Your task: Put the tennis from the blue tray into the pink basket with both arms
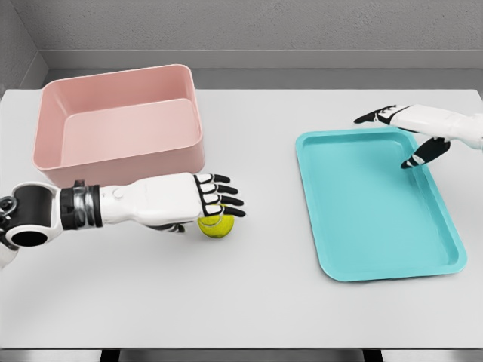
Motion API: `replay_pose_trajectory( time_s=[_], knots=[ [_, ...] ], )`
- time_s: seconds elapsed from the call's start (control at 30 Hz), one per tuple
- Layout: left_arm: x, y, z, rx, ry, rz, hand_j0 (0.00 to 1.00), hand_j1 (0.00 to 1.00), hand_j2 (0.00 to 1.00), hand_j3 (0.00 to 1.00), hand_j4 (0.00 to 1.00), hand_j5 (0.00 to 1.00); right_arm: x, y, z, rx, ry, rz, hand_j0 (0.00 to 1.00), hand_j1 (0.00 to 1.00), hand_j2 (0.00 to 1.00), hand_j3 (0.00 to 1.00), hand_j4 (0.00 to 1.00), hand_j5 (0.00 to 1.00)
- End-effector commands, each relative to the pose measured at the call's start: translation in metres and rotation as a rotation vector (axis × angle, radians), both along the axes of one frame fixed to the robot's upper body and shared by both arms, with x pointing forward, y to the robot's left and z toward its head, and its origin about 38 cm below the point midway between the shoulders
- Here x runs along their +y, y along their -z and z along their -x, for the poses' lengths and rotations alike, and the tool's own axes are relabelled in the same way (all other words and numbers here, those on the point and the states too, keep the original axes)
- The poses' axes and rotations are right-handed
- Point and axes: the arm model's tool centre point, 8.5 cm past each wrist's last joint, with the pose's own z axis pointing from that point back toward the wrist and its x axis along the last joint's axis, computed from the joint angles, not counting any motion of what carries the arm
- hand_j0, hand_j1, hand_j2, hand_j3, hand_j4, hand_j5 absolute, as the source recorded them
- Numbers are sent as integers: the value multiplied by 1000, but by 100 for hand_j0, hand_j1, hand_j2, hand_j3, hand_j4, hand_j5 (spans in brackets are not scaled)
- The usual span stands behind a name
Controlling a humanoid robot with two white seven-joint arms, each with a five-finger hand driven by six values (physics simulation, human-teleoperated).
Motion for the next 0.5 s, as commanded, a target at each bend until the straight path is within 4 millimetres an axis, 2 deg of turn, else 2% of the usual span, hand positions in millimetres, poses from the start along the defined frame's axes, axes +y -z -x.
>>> replay_pose_trajectory(
  time_s=[0.0, 0.17, 0.23, 0.47],
  knots=[
    [4, 5, -5, 4, -18, -12, 100, 100, 100, 100, 100, 100, -1, -2, 0, -4, 6, -9, 100, 100, 100, 100, 100, 100],
    [-2, 12, -12, 19, -32, 3, 100, 100, 100, 100, 100, 100, -1, -2, 0, -3, 6, -9, 100, 100, 100, 100, 100, 100],
    [-14, 21, -11, 43, -17, 14, 100, 100, 100, 100, 100, 100, -1, -2, 0, -3, 6, -9, 100, 100, 100, 100, 100, 100],
    [-14, 23, -11, 48, -18, 14, 100, 100, 100, 100, 100, 100, -3, -3, 0, -8, 11, -14, 100, 100, 100, 100, 100, 100]
  ],
)
